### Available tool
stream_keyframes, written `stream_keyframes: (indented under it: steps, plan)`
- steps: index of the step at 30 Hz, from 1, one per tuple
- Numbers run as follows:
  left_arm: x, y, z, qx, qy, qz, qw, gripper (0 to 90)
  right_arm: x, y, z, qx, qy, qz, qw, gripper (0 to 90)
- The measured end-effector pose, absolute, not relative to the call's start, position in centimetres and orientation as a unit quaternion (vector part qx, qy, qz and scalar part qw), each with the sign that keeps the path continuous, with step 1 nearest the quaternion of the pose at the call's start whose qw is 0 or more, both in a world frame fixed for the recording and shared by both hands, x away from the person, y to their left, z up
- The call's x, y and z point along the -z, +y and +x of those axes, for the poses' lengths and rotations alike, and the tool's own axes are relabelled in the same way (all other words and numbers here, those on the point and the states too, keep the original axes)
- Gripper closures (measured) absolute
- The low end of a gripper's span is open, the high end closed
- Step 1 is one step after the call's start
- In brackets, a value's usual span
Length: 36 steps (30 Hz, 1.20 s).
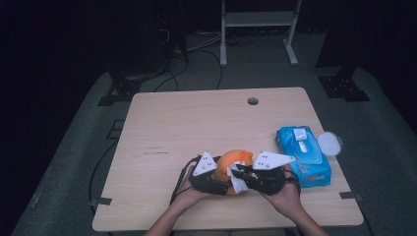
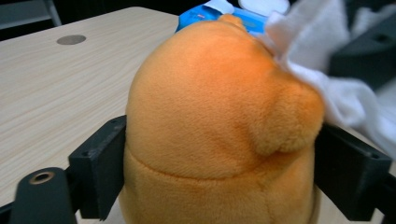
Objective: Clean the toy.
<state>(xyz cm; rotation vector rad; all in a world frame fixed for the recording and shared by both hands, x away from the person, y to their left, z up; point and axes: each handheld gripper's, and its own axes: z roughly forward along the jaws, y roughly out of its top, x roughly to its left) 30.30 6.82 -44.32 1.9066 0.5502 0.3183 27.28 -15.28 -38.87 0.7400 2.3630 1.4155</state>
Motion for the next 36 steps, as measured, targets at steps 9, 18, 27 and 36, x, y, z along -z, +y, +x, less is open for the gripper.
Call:
stream_keyframes:
  steps: [9, 18, 27, 36]
  plan:
    - [44.1, 7.2, 30.3, -0.125, 0.215, 0.809, 0.532, 11.4, 40.0, -18.8, 29.4, -0.480, 0.804, 0.312, 0.162, 76.8]
    - [44.1, 7.0, 30.0, -0.154, 0.204, 0.816, 0.519, 16.4, 39.8, -18.4, 29.0, -0.475, 0.807, 0.314, 0.156, 77.1]
    - [44.3, 5.4, 28.6, -0.183, 0.171, 0.819, 0.516, 18.1, 37.7, -14.9, 26.4, -0.508, 0.819, 0.238, 0.123, 77.1]
    - [44.6, 5.0, 28.2, -0.191, 0.147, 0.817, 0.524, 17.9, 37.8, -17.3, 27.6, -0.473, 0.820, 0.276, 0.164, 77.2]
